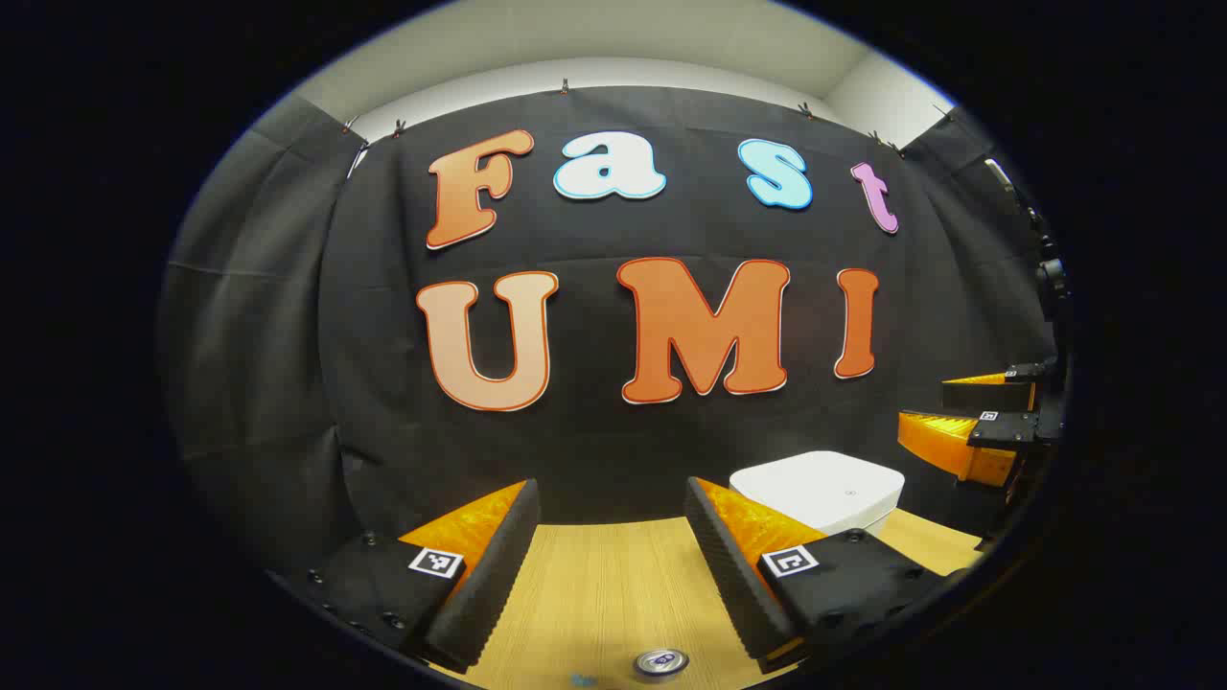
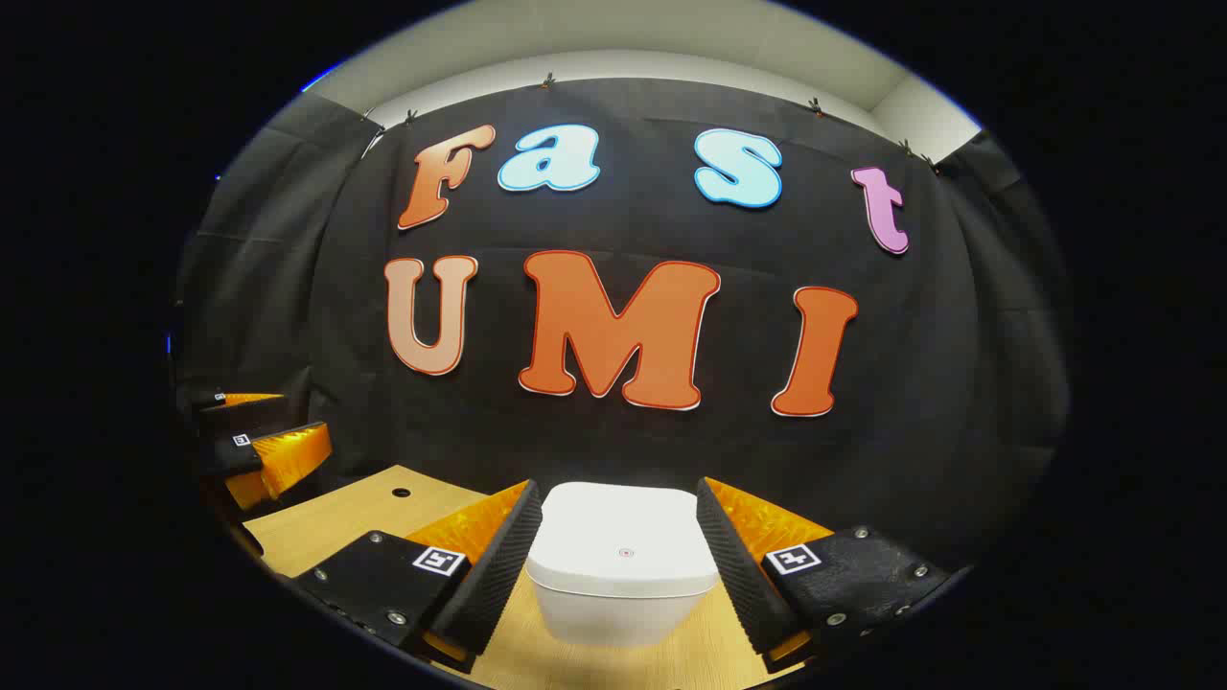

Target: Press the lid of the desktop garbage bin to open it, pick up the crumpled paper on the desktop and throw it into the bin, then pick up the pop can on the desktop and drop it into the bin, and finally close the garbage bin lid.

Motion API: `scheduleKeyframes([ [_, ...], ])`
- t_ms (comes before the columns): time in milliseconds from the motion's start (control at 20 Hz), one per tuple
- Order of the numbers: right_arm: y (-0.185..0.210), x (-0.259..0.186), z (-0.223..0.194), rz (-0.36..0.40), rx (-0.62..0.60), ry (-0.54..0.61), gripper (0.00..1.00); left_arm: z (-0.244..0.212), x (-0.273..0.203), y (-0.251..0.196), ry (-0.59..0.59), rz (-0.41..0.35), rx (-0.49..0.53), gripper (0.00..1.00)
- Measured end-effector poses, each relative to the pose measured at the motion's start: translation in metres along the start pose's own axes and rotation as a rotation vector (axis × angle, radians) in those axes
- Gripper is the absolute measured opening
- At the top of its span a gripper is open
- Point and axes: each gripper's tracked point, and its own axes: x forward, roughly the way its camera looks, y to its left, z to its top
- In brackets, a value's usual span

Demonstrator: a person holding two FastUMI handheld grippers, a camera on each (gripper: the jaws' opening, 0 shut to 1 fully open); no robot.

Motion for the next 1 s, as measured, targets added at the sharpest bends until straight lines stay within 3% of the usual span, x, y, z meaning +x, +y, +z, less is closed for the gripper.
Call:
scheduleKeyframes([
  [400,0.012,0.007,0.006,-0.053,-0.020,-0.013,0.98,0.002,-0.001,-0.001,-0.019,-0.005,0.005,0.97],
  [700,0.014,-0.002,0.010,-0.145,-0.028,-0.010,0.97,0.001,0.000,-0.005,-0.030,-0.054,-0.002,0.97],
  [1000,0.017,-0.001,0.006,-0.165,-0.046,0.023,0.95,-0.003,-0.003,-0.003,-0.020,-0.073,0.011,0.98],
])
